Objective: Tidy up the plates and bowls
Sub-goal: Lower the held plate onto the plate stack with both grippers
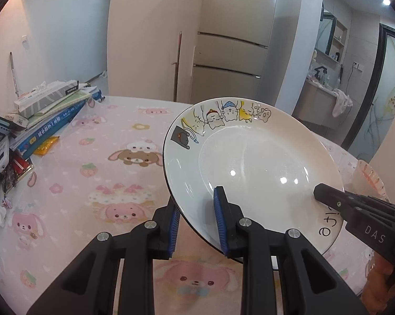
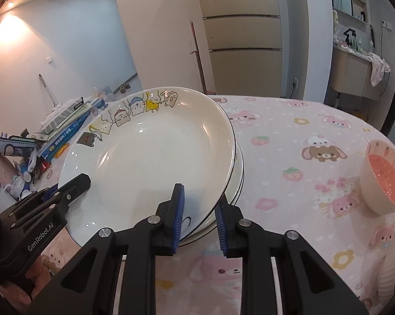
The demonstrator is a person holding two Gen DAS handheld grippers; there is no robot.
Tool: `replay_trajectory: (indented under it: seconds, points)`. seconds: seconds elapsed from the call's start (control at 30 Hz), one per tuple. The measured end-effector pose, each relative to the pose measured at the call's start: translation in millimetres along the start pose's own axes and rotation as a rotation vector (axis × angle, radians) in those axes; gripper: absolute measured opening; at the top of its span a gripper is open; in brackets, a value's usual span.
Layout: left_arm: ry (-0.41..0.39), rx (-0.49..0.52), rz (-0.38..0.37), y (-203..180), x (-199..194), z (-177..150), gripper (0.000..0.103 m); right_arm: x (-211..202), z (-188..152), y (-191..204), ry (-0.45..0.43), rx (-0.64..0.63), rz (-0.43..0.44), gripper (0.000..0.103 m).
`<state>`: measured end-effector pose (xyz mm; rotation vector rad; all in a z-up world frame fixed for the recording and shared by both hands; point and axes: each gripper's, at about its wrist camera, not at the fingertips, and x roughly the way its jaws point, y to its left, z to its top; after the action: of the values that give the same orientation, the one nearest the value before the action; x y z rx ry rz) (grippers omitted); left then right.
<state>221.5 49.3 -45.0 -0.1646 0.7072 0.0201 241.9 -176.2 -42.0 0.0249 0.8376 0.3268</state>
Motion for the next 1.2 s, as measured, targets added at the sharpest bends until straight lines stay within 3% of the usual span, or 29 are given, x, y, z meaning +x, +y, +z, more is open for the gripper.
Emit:
replay_trajectory:
  seconds: [0.43,0.67,1.0,1.2]
  points:
    - [0.026,0.025,0.015,-5.5,16.2,6.8,0.027,8.3,1.6,-3.4,0.027,0.013,-0.021,0.022]
    - [0.048,0.121,0.067,-24.3,29.3,13.7,0.029,17.1,6.2,-14.5,0.024,0.035,-0.036,0.022]
    - [0.076,0.166,0.047,-35.4,50.0,12.7,0.03,23.1,6.7,-26.0,0.046,0.051,-0.092,0.022]
    - [0.111,0.142,0.012,-31.3,59.9,8.1,0.031,22.8,7.9,-24.0,0.033,0.026,-0.125,0.022]
